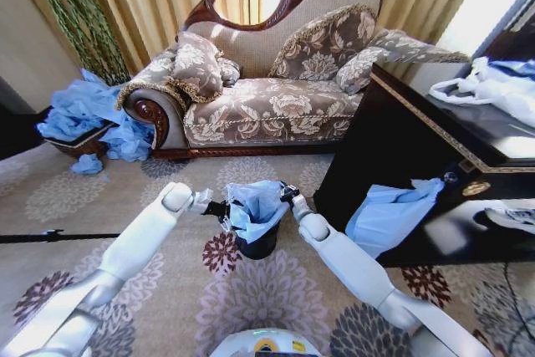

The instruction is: Place a garbage bag over the trash bin.

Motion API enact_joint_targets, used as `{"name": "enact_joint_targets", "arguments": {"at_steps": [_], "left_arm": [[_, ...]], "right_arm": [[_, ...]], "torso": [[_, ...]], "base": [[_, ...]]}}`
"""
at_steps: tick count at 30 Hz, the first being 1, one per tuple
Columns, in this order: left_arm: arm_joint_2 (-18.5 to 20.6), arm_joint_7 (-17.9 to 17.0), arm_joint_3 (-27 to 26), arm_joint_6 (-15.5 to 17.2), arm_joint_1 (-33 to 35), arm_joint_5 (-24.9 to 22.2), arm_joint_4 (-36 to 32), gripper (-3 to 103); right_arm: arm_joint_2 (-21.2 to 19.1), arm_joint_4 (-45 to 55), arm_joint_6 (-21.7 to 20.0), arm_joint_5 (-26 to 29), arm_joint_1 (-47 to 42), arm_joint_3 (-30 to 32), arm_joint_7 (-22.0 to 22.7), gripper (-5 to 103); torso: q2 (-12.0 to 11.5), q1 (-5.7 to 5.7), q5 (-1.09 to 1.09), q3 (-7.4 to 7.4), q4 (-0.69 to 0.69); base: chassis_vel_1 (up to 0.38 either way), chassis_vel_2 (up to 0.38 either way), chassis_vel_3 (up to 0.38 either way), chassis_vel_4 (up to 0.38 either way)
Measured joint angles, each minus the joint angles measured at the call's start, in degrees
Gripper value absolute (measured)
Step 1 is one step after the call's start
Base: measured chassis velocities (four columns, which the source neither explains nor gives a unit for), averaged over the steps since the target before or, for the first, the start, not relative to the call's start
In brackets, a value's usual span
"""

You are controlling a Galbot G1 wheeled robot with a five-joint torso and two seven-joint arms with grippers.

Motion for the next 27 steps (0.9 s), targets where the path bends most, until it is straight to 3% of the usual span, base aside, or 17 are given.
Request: {"name": "enact_joint_targets", "arguments": {"at_steps": [17, 27], "left_arm": [[2.06, -0.14, -3.60, -0.16, 8.58, -1.12, -2.77, 100], [3.05, 0.03, -5.39, -2.19, 10.95, -1.61, -0.05, 100]], "right_arm": [[0.35, 0.30, -0.38, -0.04, -0.32, -0.04, 1.16, 0], [0.89, -0.09, -0.37, -0.14, -0.84, 0.15, 1.33, 0]], "torso": [[0.00, 0.00, 0.00, 0.00, 0.00], [0.00, 0.00, 0.01, 0.00, 0.00]], "base": [[0.000, 0.000, 0.000, 0.000], [0.000, 0.000, 0.000, 0.000]]}}
